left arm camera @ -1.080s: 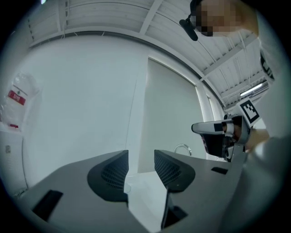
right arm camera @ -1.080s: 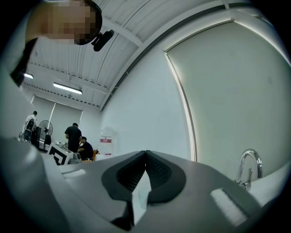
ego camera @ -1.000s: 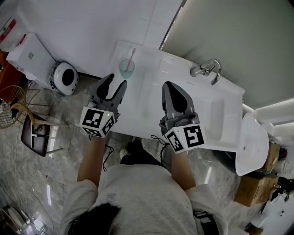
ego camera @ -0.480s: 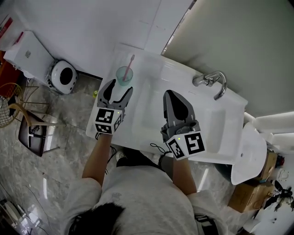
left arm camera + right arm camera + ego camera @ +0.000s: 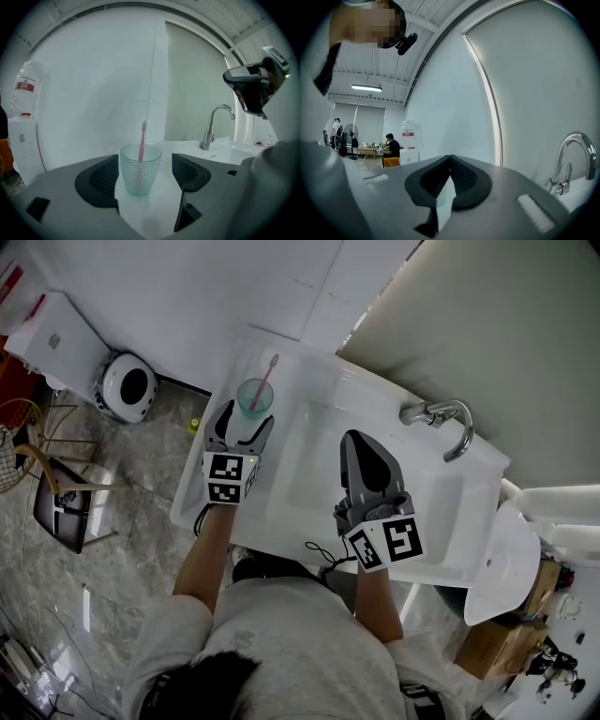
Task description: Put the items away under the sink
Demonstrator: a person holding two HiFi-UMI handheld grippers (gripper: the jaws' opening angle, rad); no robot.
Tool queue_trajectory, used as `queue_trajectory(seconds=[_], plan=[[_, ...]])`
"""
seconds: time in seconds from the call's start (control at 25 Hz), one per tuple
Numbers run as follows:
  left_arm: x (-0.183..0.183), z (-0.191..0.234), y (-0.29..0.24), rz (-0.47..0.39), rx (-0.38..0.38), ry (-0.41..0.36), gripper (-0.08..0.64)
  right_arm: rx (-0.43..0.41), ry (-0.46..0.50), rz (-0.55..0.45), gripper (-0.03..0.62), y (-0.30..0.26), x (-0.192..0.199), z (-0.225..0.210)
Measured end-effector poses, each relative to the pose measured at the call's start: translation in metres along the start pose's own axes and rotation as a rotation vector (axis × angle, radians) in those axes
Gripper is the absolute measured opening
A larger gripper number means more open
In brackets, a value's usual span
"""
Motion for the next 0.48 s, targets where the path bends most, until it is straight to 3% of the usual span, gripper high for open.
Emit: queue_trajectory(seconds=[0.48], plan=[[0.021, 0.006, -0.028, 0.042, -0.039, 0.027, 0.347, 0.023, -0.004, 0.029, 0.011, -0.004, 0.009, -0.016]])
Point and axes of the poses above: the fingertips, and each gripper's own axes: y backward along the fingers, z to its left, x out of its underside, the point moved 8 cm from there along y, backward along the fingers, and after that the axes turned 3 degrees about -z, right-handed, at the moved point
